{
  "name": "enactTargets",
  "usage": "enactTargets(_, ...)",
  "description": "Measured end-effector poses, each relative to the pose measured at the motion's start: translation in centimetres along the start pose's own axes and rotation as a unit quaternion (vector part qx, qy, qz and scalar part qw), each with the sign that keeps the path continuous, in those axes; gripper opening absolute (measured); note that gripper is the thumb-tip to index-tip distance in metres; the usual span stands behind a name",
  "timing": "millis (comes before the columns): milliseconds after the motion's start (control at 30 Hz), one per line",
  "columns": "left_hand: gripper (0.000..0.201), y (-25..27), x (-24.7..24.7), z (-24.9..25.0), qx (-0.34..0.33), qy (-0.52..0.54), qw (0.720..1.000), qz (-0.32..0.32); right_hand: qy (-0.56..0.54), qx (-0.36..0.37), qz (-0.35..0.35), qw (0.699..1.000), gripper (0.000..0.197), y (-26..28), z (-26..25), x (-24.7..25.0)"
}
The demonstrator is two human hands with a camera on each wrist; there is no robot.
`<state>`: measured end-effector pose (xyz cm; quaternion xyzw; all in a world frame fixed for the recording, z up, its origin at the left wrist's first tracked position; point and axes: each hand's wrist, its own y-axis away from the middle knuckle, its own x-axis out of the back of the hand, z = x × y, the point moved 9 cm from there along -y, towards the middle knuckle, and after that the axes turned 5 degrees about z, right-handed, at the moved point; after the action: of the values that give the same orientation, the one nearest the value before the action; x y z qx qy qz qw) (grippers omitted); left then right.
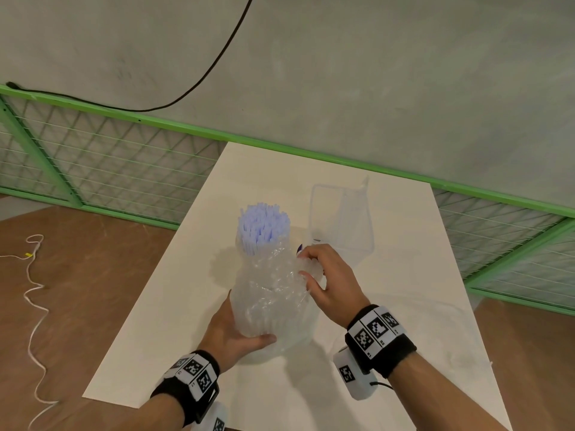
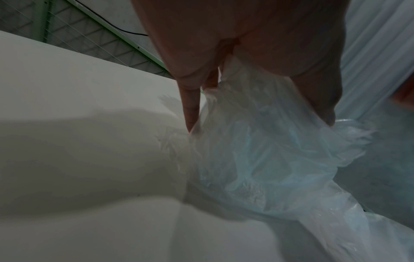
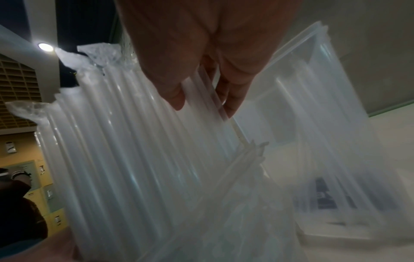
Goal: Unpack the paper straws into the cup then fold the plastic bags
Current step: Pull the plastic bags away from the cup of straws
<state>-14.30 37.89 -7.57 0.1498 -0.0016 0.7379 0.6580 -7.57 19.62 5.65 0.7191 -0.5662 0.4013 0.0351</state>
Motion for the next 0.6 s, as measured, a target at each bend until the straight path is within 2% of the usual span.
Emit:
enactTargets(133, 0.092, 0.0, 0.06, -0.21, 0.0, 0.0, 1.0, 0.001, -0.016, -0.031, 0.001, 0.999, 0.017, 0.18, 0.31, -0.29)
enactTargets(267, 0.094, -0.05, 0.12, -0.45, 0.001, -0.005, 1.0, 0.0, -0.038, -0.051, 0.015, 0.998, 0.024, 0.0, 0.45, -0.25)
enactTargets(367, 0.095, -0.08, 0.14, -0.43, 0.001, -0.008, 1.0, -0.001, -0.022, -0.038, 0.003, 0.999, 0.035, -0.38, 0.25, -0.47)
enactTargets(600, 0.094, 0.01, 0.2, -0.33, 0.0, -0.003, 1.0, -0.001, -0.053, -0.068, -0.014, 0.996, 0.023, -0.34, 0.49, -0.16)
